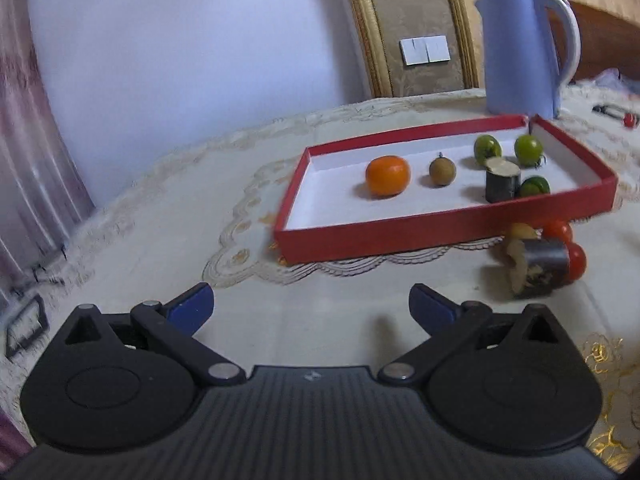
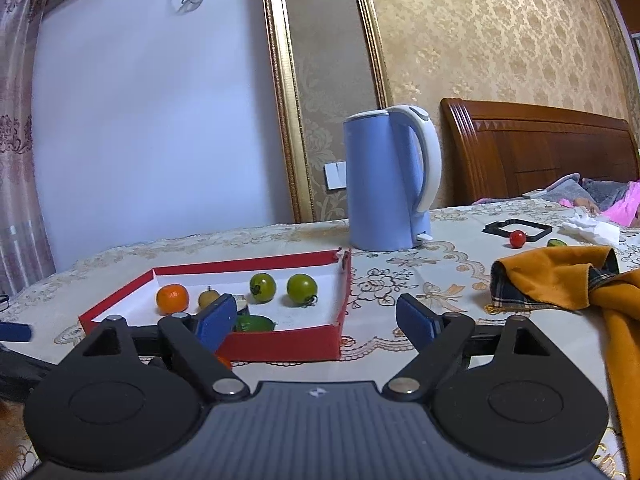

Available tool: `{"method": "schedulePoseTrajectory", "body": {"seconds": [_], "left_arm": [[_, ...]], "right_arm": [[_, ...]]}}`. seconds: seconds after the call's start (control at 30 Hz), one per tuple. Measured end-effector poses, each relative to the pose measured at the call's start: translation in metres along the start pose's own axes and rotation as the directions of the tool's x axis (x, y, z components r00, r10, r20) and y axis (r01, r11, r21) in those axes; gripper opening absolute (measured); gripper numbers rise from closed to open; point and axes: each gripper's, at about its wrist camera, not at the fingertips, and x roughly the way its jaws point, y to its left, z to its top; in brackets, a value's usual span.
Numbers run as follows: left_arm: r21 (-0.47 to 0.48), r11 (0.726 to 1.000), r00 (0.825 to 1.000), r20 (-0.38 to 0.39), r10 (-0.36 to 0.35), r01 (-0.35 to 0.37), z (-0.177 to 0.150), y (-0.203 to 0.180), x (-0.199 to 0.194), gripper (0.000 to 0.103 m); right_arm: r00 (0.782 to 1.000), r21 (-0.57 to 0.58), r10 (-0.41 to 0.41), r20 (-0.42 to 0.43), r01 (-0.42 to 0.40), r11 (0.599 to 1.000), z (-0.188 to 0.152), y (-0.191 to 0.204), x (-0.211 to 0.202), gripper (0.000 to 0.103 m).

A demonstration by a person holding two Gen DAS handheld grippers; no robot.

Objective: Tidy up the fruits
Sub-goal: 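Move the open left gripper toward the second eggplant slice on the table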

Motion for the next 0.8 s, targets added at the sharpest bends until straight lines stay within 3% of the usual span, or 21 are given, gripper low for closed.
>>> {"method": "schedulePoseTrajectory", "body": {"seconds": [0.13,0.23,0.33,0.5,0.73,0.8], "left_arm": [[0.014,0.989,0.988,0.051,-0.148,0.148,0.008,-0.013,-0.02,0.103],[0.089,0.976,0.973,0.103,-0.208,0.199,0.01,-0.044,-0.035,0.103],[0.132,0.972,0.974,0.083,-0.208,0.197,0.012,-0.069,-0.03,0.103],[0.116,0.972,0.977,0.044,-0.21,0.203,0.015,-0.08,-0.015,0.103],[0.078,0.978,0.981,-0.007,-0.194,0.194,0.014,-0.077,0.004,0.103],[0.055,0.987,0.989,-0.014,-0.149,0.15,0.014,-0.069,0.006,0.1]], "right_arm": [[1.0,-0.029,-0.01,-0.007,0.01,1.0,0.0,0.006,0.003,0.087],[1.0,-0.029,-0.02,-0.004,0.02,0.999,0.001,0.005,0.0,0.087],[1.0,-0.026,-0.023,-0.001,0.023,0.999,0.002,0.003,-0.004,0.087],[1.0,-0.039,-0.01,0.006,0.01,0.999,0.002,0.005,-0.006,0.087],[1.0,-0.025,0.001,-0.01,-0.002,1.0,-0.001,0.003,-0.004,0.087],[1.0,-0.02,0.001,-0.013,-0.001,1.0,-0.001,0.002,-0.003,0.087]]}}
